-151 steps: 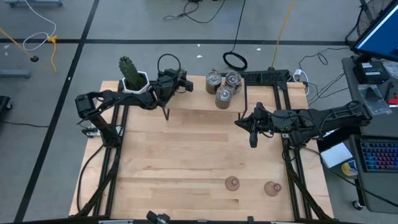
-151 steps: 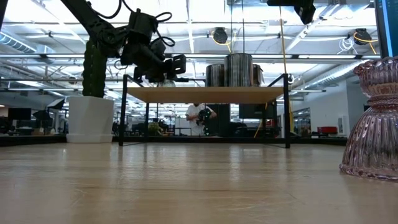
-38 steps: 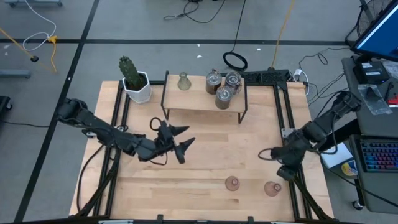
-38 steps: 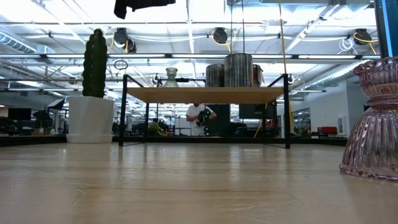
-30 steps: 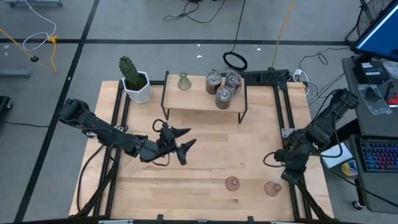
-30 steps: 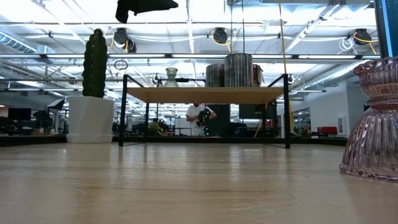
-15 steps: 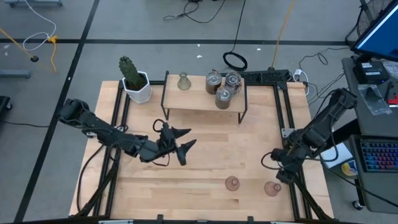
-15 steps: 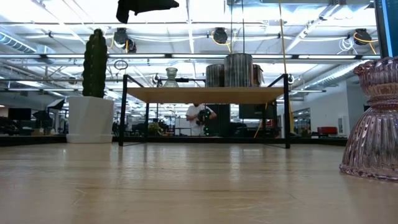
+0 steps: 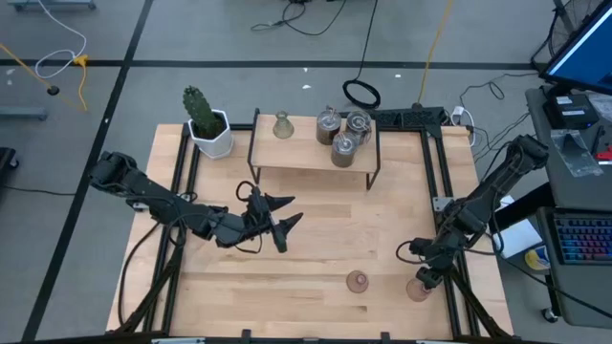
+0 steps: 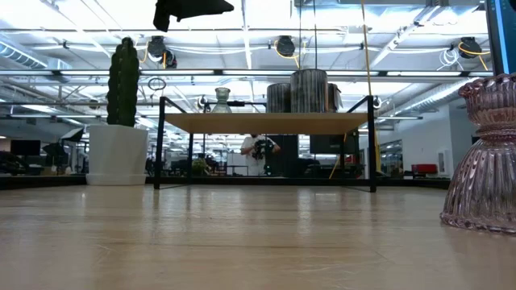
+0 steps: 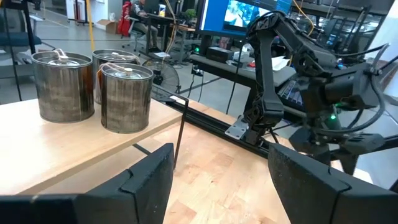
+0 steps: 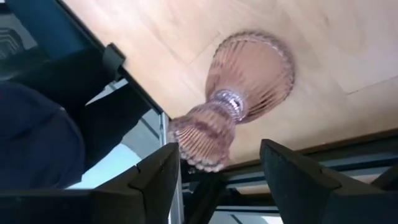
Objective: Pick & Place candle stick holders
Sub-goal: Put the right pink vase candle holder on the shelf
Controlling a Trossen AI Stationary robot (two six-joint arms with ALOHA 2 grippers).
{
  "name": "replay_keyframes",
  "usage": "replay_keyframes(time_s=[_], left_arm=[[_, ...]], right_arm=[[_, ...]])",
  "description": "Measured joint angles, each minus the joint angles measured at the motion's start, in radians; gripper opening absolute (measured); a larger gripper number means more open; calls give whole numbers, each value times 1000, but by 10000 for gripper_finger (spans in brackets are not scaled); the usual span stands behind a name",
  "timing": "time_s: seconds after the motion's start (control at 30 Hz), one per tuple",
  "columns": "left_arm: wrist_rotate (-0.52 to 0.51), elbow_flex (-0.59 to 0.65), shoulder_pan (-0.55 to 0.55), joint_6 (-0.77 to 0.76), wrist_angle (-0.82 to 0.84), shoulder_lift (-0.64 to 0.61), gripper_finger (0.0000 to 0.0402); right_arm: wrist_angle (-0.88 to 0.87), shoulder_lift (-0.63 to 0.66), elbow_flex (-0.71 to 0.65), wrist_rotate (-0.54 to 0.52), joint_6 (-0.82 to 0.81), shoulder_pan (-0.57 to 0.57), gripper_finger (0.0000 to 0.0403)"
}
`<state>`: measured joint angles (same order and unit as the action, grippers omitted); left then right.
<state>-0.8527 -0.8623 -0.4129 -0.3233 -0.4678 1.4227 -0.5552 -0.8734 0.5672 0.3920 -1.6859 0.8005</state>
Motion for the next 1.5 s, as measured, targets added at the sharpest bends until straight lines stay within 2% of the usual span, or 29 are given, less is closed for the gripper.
replay_keyframes(time_s=[0.37,0.53,0.73,0.93,1.07,1.17,1.33,1.5], left_arm=[[11,0,-1,-4,0,0,252],[10,0,-1,0,0,0,253],[10,0,-1,0,0,0,244],[10,0,0,6,0,0,245],[10,0,0,6,0,0,247],[10,0,0,6,0,0,250],[10,0,1,7,0,0,251],[36,0,17,36,-7,-1,251]], right_arm=[[7,0,-68,-4,-3,0,211],[17,0,-95,-54,-6,0,191],[18,0,-97,-107,5,0,138],[4,0,-97,-134,25,0,35],[17,10,-97,-160,38,0,25],[7,32,-83,-218,47,0,25],[-97,74,-15,-399,62,-2,25],[-248,79,132,-531,118,-18,25]])
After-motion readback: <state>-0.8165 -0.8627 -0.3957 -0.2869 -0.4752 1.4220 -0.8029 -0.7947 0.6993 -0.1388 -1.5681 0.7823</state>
